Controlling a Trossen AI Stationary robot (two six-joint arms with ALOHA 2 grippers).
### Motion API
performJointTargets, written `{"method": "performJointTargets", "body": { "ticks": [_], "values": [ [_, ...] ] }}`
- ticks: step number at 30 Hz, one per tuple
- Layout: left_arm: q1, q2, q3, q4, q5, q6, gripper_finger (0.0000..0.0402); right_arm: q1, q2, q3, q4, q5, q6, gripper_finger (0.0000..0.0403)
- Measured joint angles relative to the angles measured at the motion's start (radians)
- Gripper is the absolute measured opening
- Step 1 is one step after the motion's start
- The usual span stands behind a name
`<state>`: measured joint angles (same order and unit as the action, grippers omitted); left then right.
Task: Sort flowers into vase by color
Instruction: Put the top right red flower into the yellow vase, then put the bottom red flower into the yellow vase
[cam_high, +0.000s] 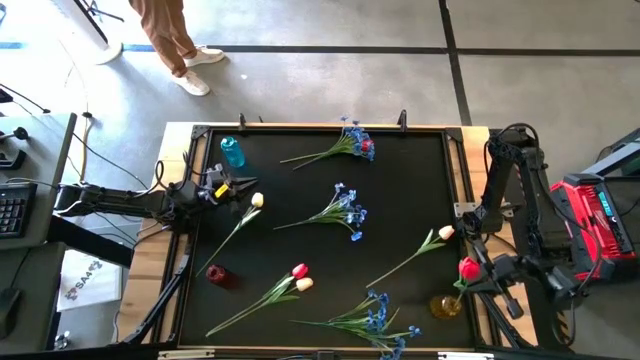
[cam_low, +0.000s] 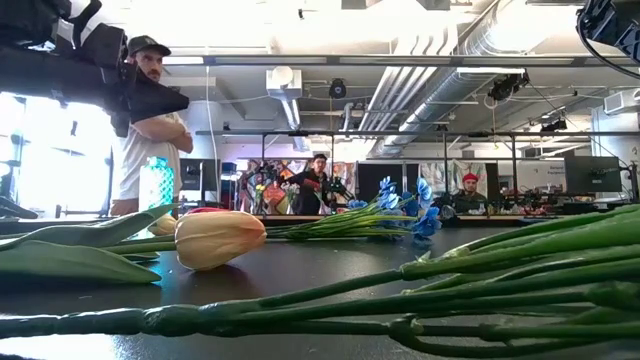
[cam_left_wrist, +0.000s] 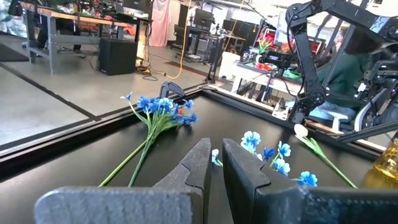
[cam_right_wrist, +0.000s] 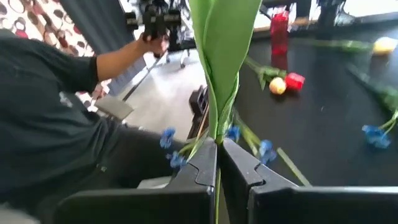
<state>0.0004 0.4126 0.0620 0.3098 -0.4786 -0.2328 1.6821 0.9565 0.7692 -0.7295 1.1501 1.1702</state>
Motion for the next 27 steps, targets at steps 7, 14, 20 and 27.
{"method": "performJointTargets", "body": {
  "ticks": [7,14,20,27],
  "values": [
    [0.0,0.0,0.0,0.001,0.0,0.0,0.0027,0.0,0.0,0.0,0.0,-0.031,0.027,0.0022],
    [0.0,0.0,0.0,0.001,0.0,-0.016,0.0027,0.0,-0.001,0.0,0.007,-0.074,0.028,0.0115],
    [0.0,0.0,0.0,0.002,0.0,-0.018,0.0027,0.0,-0.019,0.049,-0.009,-0.14,0.028,0.015],
    [0.0,0.0,0.0,0.002,0.0,-0.018,0.0027,0.0,-0.029,0.143,-0.147,-0.16,0.043,0.0132]
  ]
}}
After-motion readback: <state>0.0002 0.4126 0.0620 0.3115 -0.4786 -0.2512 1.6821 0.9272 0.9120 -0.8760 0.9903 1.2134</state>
